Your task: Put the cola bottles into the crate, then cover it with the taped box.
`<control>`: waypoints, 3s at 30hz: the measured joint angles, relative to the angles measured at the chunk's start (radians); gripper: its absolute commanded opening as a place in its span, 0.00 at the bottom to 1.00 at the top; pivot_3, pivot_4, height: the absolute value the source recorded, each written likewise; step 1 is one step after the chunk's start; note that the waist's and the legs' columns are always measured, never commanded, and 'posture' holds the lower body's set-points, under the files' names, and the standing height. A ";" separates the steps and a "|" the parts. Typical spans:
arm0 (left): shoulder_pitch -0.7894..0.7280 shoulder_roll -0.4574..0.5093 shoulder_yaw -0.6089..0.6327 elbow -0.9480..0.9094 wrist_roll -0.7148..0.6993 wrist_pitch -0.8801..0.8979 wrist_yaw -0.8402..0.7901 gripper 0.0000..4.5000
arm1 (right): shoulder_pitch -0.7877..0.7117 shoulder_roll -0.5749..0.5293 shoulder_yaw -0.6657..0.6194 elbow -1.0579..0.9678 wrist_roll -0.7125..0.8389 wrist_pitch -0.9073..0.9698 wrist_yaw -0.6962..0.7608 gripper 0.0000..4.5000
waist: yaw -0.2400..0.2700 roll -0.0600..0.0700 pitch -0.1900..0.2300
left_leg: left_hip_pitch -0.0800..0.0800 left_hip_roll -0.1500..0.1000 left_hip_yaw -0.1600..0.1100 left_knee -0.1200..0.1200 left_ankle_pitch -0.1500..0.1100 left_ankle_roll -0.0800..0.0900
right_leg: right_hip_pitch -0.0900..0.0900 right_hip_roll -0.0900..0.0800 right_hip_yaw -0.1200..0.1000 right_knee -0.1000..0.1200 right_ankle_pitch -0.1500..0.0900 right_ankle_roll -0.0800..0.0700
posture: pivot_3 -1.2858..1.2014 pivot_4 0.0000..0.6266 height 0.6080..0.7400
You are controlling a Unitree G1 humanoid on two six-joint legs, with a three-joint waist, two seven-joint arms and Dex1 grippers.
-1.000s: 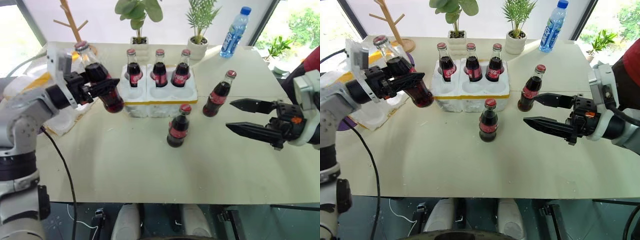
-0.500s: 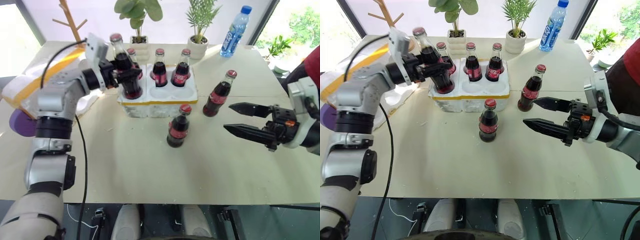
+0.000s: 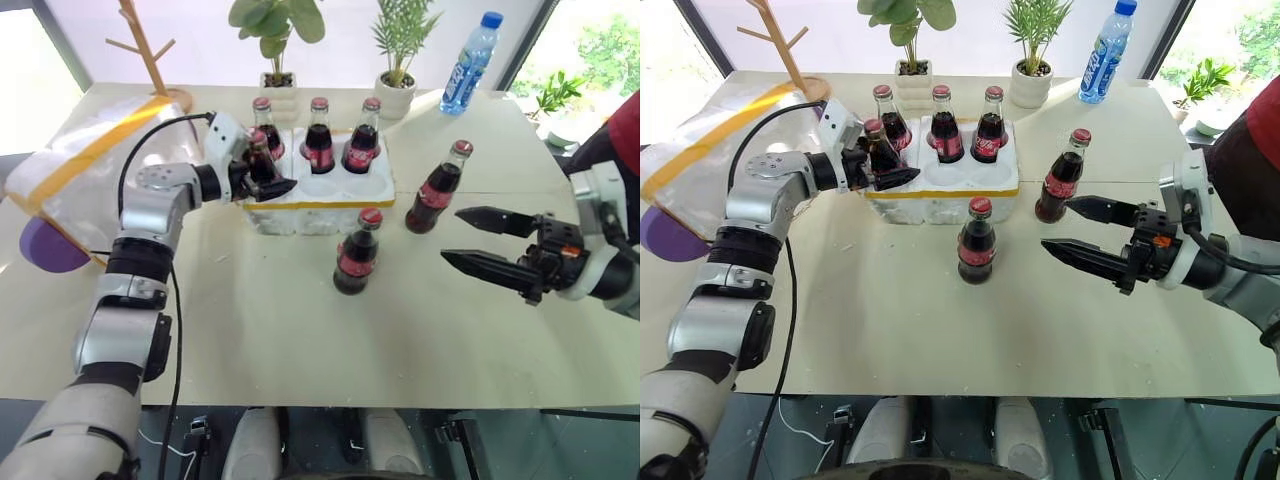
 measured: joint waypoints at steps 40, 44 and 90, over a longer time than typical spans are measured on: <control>0.344 0.443 0.129 -0.859 -0.489 0.579 -0.255 1.00 | -0.247 0.509 0.580 0.366 -0.572 -0.239 -0.068 0.62 | -0.005 0.002 0.000 | 0.001 0.002 0.000 0.002 0.000 -0.001 | 0.001 0.002 0.001 0.002 -0.001 0.000 | 0.52 0.24 1.00; 0.346 0.436 0.134 -0.857 -0.490 0.578 -0.231 1.00 | -0.239 0.486 0.512 0.323 -0.463 -0.153 -0.033 0.63 | 0.001 0.003 0.000 | -0.001 0.002 0.000 0.002 0.000 -0.001 | -0.001 0.001 0.001 0.002 -0.001 0.000 | 0.52 0.24 1.00; 0.528 0.332 0.340 -0.974 -0.550 0.556 0.146 1.00 | -0.575 0.653 0.476 0.471 -0.680 -0.216 -0.188 0.99 | -0.023 0.005 0.001 | -0.002 0.003 0.002 -0.002 0.003 -0.005 | -0.005 -0.001 0.002 0.004 0.000 -0.001 | 0.52 0.24 1.00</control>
